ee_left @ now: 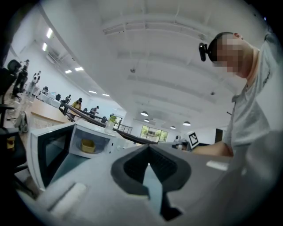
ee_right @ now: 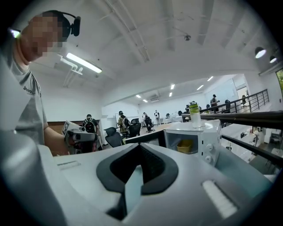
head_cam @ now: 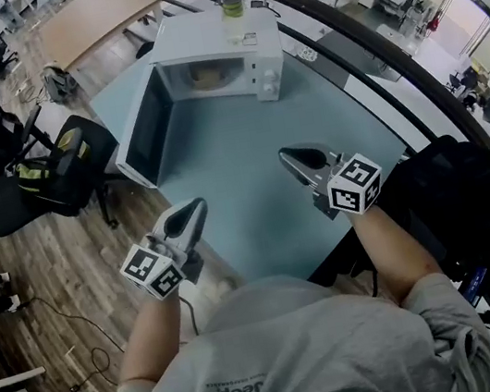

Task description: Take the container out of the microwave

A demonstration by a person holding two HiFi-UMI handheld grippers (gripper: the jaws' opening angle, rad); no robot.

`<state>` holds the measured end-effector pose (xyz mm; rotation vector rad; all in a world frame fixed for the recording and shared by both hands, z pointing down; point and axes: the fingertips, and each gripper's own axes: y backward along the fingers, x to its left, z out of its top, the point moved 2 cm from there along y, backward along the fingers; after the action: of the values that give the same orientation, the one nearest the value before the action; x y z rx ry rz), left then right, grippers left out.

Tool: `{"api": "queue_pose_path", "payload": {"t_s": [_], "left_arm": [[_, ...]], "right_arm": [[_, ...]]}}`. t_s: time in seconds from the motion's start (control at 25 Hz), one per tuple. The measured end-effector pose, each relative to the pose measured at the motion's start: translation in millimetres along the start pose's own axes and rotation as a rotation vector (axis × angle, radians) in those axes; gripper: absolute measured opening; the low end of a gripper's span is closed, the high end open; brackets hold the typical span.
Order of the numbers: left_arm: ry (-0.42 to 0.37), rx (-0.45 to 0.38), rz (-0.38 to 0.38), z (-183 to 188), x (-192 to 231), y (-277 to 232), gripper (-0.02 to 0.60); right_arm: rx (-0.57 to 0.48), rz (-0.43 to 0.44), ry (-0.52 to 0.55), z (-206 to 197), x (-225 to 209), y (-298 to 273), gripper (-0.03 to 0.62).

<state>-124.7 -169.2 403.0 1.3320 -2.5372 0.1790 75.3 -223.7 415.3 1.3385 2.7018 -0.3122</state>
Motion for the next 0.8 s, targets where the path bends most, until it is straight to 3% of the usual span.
{"api": "queue_pose_path", "payload": {"t_s": [0.28, 0.52, 0.8], "left_arm": [[-0.026, 0.007, 0.008, 2, 46, -14, 0.018], [0.009, 0.017, 0.068, -8, 101, -25, 0.018], [0.005, 0.034, 0.077, -24, 161, -61, 0.018]], "right_arm": [[0.067, -0.032, 0.145, 5, -41, -66, 0.005], [0.116, -0.078, 0.150, -2, -83, -130, 0.005], [0.234, -0.106, 0.239, -39, -136, -209, 0.021]]}}
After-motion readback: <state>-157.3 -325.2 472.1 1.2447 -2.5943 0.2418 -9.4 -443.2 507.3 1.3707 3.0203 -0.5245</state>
